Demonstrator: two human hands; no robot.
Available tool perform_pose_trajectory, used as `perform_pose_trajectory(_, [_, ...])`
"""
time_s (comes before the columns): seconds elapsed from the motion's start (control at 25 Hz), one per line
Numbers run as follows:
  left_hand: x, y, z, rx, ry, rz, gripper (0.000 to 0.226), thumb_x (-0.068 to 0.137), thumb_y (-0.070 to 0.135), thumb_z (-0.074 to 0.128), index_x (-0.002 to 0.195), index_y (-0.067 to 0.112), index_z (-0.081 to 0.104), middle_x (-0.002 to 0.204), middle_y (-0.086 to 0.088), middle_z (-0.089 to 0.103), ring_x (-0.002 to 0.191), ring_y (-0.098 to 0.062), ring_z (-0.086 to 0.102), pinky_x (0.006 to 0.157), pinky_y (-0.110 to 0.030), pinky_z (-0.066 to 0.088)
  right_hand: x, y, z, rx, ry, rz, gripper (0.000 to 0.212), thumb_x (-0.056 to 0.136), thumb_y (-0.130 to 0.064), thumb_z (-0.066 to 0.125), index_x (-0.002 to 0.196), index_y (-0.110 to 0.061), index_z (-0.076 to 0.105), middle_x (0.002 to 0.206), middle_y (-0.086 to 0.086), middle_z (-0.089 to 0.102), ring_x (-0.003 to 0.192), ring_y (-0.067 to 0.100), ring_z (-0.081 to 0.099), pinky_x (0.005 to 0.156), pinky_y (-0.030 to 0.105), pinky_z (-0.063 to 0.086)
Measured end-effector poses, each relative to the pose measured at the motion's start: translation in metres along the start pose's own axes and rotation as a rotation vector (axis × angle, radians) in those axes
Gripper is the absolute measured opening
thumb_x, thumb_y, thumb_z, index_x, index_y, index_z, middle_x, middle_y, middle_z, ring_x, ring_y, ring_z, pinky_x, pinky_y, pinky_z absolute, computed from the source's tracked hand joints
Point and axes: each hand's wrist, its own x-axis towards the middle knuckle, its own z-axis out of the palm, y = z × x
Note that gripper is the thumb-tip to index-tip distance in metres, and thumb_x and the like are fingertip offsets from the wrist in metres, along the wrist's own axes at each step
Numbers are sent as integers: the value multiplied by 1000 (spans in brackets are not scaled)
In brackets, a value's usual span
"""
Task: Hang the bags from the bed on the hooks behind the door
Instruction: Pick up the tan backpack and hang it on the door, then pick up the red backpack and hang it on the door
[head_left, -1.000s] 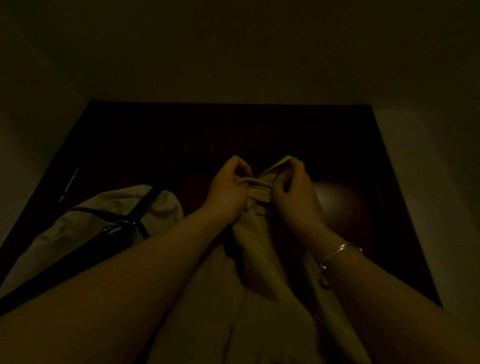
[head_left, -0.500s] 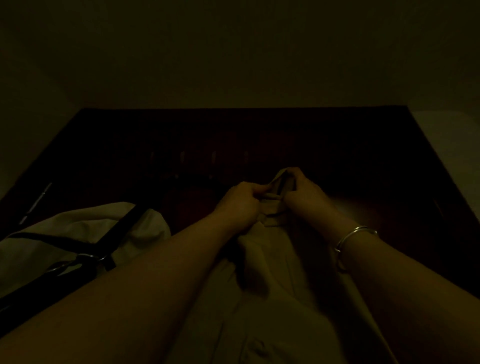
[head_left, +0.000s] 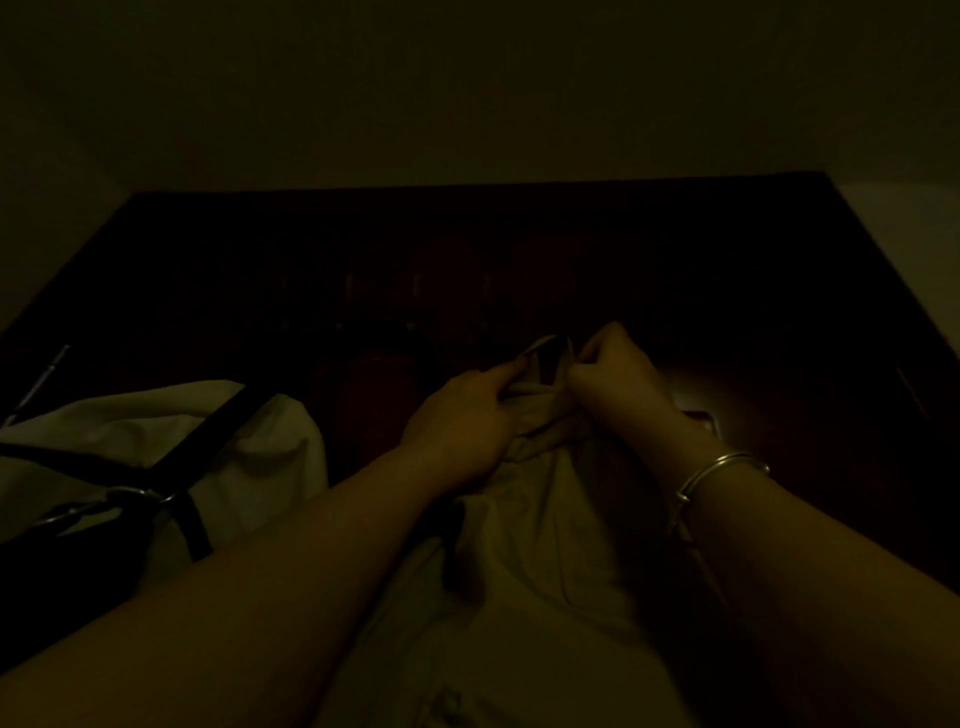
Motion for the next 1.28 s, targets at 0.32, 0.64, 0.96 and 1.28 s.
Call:
perform_pose_trajectory(0.32, [-57,-26,7,28,-64,111,55,97,35,35,146,43,12,137,-11,42,113,-28,52,88,-34,44,-81,5,2,43,-42,5,34,94,-20,44,126,-11,45,132,15,49,115,31,52,88,35,43])
perform_pose_trajectory(0.64, [-197,35,-19,-143,-171,208,30,84,25,52,109,24,69,136,-9,54,129,-30,44,108,-45,38,-261,-34,-112,-267,-133,290,31,85,-6,52,115,-13,53,113,11,58,88,21,61,56,21,51])
perform_pose_trajectory(0.96, [-399,203,-12,-423,-795,326,23,87,24,51,95,20,72,90,0,72,78,-19,66,69,-33,53,-474,-115,-344,-785,-208,699,35,82,2,43,95,-18,68,98,-3,56,65,7,56,42,17,39])
perform_pose_trajectory(1.28, [-660,539,-39,-841,-1265,533,18,84,18,56,88,9,71,95,-14,74,89,-28,68,82,-39,56,-748,-273,-655,-1027,70,1207,26,79,-2,51,90,-10,72,93,8,71,93,25,66,68,23,42])
